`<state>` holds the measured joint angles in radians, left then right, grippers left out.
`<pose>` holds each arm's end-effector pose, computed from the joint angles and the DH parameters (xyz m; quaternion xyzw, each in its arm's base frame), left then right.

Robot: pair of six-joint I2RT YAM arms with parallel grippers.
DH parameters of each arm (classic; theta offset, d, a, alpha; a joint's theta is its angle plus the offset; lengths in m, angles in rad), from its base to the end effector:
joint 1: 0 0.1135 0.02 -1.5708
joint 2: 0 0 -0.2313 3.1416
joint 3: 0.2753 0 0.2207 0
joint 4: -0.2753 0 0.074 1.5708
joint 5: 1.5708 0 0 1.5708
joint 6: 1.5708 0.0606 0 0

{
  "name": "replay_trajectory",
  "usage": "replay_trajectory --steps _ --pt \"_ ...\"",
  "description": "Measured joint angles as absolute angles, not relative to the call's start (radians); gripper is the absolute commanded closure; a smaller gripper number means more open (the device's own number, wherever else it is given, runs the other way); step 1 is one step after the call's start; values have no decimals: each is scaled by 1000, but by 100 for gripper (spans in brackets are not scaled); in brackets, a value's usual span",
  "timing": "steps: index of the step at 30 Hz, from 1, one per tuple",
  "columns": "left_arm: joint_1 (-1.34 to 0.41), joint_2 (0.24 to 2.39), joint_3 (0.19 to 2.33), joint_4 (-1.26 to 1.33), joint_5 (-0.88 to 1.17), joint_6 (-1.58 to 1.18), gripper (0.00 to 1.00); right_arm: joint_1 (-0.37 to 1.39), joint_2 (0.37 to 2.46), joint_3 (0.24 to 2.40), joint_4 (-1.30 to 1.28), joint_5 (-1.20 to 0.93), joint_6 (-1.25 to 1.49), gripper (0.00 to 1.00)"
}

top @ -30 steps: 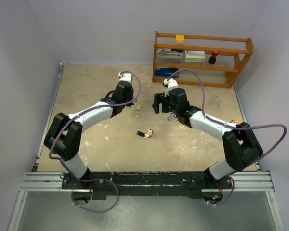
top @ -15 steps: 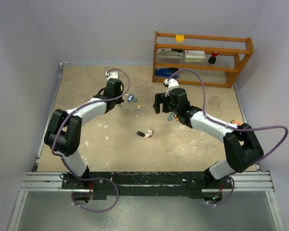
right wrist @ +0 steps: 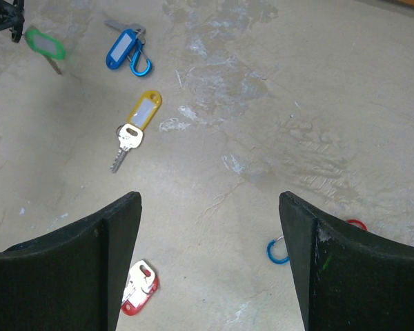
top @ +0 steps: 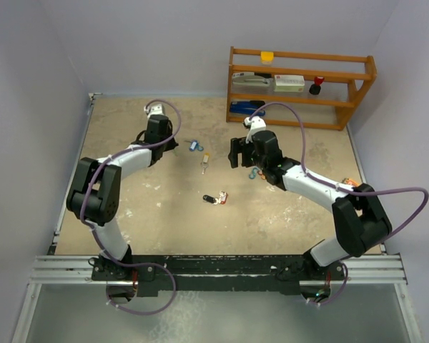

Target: Put the keys on the keyring

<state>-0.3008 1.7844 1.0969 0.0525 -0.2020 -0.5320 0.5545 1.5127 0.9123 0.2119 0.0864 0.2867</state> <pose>0.3652 -0.1006 0.1720 -0.1476 0.8768 -0.0992 0.4468 0.2919 0.1746 0.2230 -0.0869 0.8253 0.1946 0.5229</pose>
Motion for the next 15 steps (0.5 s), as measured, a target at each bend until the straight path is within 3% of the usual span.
replay_trajectory --steps 6,15 --pt "-282 1787 1062 112 -158 -559 80 554 1499 912 212 88 286 16" --pt "-266 1803 1043 156 -127 -573 70 554 1498 912 211 88 287 16"
